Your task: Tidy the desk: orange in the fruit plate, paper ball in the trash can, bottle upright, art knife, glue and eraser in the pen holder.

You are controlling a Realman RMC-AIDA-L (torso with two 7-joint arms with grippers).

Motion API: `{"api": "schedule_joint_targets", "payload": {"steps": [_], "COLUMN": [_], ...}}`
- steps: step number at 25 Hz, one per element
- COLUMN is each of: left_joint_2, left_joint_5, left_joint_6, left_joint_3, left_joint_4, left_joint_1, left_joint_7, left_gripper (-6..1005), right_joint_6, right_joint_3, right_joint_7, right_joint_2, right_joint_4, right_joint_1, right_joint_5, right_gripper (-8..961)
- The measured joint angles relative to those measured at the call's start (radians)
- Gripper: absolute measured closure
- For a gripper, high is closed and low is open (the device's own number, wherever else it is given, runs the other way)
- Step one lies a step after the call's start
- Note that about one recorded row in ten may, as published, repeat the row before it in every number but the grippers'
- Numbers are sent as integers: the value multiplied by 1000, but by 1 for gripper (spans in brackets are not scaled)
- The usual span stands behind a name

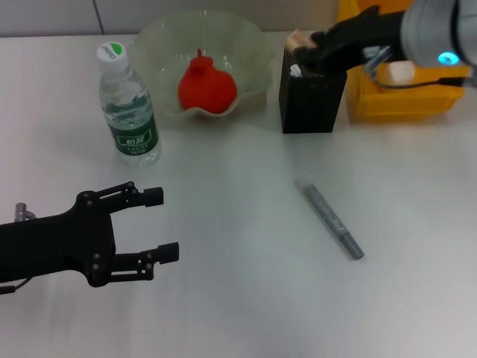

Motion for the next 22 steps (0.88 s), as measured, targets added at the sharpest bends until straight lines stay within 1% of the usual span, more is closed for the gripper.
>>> {"api": "schedule_joint_targets", "payload": {"steps": [4, 13, 22], "left_joint_2": [0, 0, -1], "left_joint_5": [0, 0, 0], "left_joint_6": [-1, 4, 6], "left_joint_3": [-1, -6, -3], "left_joint_4": [0, 0, 0], "left_joint_1": [0, -4, 0], "left_joint_7": [0, -5, -7], "left_gripper": [151, 151, 151], "right_joint_6": [42, 91, 149], "right_joint_3": [50, 61, 80], "right_joint_7": [-12, -47, -46], "right_joint_2": [-1, -1, 0], "right_joint_4": [50, 185, 217], "right_joint_1": [1, 42, 35], "right_joint_5": [-1, -3, 2], "right_gripper": [689, 684, 680]}}
